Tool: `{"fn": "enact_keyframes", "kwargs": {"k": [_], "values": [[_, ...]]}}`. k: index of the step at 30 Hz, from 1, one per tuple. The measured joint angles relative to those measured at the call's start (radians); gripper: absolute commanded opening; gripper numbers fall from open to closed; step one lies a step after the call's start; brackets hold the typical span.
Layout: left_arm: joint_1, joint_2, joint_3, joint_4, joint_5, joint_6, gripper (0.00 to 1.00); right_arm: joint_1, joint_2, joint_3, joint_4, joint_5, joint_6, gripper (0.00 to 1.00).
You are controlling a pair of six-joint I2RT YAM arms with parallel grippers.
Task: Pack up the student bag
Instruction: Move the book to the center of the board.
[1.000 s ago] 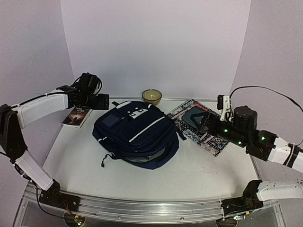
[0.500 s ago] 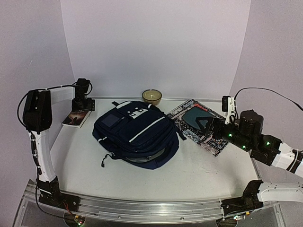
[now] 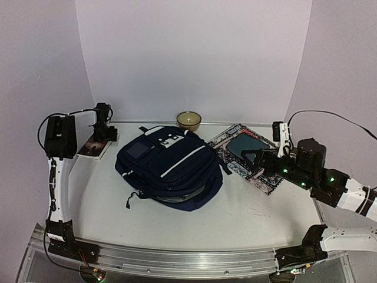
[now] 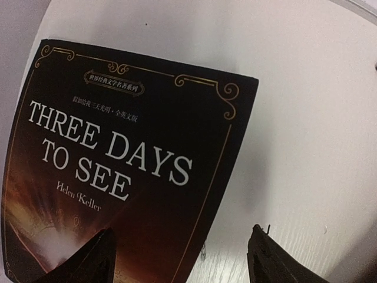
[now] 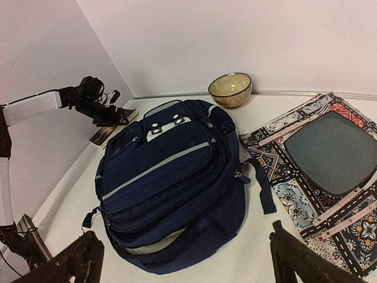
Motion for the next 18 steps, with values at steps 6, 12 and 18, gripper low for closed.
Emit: {"fn": "enact_keyframes", "kwargs": {"k": [6, 12, 18], "values": [[0.002, 0.060, 0.075, -0.020, -0.030, 0.048, 0.54, 0.000, 0.001, 0.000, 0.000, 0.000, -0.002, 0.98], [0.002, 0.063, 0.078, -0.025, -0.073, 0.083, 0.32, 0.000, -0.003, -0.008, 0.001, 0.000, -0.002, 0.98], [-0.004, 0.053, 0.054, 0.004, -0.086, 0.106, 0.02, 0.000, -0.018, -0.020, 0.001, 0.000, -0.001, 0.98]]}}
